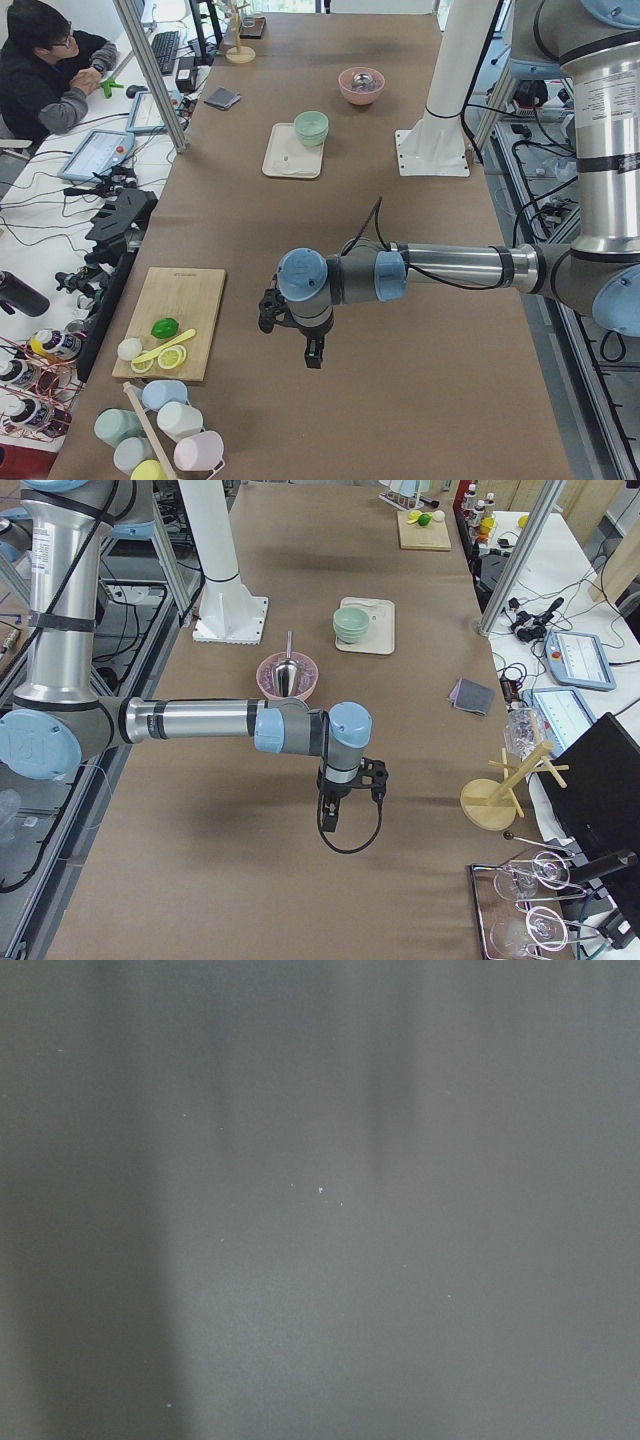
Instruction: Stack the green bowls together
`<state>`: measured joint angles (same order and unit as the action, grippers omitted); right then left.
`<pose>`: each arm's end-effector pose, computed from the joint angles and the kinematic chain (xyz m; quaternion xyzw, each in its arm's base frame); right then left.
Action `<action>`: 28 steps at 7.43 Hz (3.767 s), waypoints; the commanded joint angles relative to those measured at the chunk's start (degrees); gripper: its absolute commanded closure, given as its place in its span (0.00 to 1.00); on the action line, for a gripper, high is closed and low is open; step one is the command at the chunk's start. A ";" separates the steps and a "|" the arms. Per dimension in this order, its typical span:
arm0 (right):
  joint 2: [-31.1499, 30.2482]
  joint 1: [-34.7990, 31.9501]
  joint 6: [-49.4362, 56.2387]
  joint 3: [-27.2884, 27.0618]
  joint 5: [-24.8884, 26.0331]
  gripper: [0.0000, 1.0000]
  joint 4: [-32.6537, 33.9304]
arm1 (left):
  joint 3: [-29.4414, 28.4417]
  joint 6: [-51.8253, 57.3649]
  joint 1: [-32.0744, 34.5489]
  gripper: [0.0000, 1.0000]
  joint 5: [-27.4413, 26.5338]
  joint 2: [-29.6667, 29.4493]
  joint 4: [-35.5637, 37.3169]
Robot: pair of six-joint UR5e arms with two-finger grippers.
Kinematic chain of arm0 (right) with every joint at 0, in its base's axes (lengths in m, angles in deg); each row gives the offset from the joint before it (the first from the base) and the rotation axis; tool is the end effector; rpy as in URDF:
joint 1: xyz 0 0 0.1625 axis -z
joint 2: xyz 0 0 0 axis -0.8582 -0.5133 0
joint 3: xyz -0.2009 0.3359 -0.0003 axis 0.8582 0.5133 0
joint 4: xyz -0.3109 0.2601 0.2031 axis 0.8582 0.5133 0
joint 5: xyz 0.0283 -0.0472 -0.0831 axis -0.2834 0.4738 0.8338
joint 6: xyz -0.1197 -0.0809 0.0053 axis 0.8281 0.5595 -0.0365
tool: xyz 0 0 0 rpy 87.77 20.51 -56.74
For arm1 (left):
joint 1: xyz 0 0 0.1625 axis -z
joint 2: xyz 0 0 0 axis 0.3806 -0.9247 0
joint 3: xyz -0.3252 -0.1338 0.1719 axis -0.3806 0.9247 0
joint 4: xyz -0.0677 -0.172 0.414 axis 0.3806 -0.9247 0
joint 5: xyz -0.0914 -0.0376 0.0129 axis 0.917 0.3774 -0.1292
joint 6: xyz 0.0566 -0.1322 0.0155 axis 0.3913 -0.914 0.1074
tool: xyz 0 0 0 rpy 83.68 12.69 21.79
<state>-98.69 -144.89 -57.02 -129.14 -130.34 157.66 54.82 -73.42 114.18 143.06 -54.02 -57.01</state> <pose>0.0127 -0.4683 0.6529 -0.0504 -0.3109 0.0003 0.9491 -0.0420 -0.4520 0.6455 -0.0083 0.4004 0.0524 0.9148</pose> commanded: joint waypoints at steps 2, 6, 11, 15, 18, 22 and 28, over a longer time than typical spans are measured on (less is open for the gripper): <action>-0.49 -0.09 -0.21 -0.01 -0.54 0.00 0.05 | 1.59 -0.12 0.04 0.01 0.09 -0.70 -2.40; -0.40 -0.09 -0.21 -0.01 -1.16 0.00 -0.04 | 0.90 -0.03 -0.05 0.01 -0.26 0.27 -6.71; -0.40 -0.09 -0.12 -0.54 -4.30 0.00 -0.04 | 0.72 -0.04 0.04 0.01 -0.35 0.36 -6.71; -0.32 -0.09 -0.03 -0.89 -4.58 0.00 -0.13 | 0.72 -0.04 0.04 0.01 -0.35 0.45 -6.71; -0.40 -0.09 -0.03 -0.89 -4.67 0.00 -0.13 | 0.81 -0.04 0.04 0.01 -2.20 0.45 -6.89; -0.40 -0.09 0.14 -0.89 -5.81 0.00 -0.13 | 0.81 -0.12 0.13 0.01 -2.20 0.45 -6.89; -0.40 0.00 0.23 -0.98 -5.90 0.00 -0.21 | 0.81 -0.12 0.13 0.01 -2.29 0.45 -6.80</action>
<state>-99.09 -144.91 -56.79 -130.12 -136.24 157.46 55.63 -73.54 114.28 140.78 -53.54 -63.82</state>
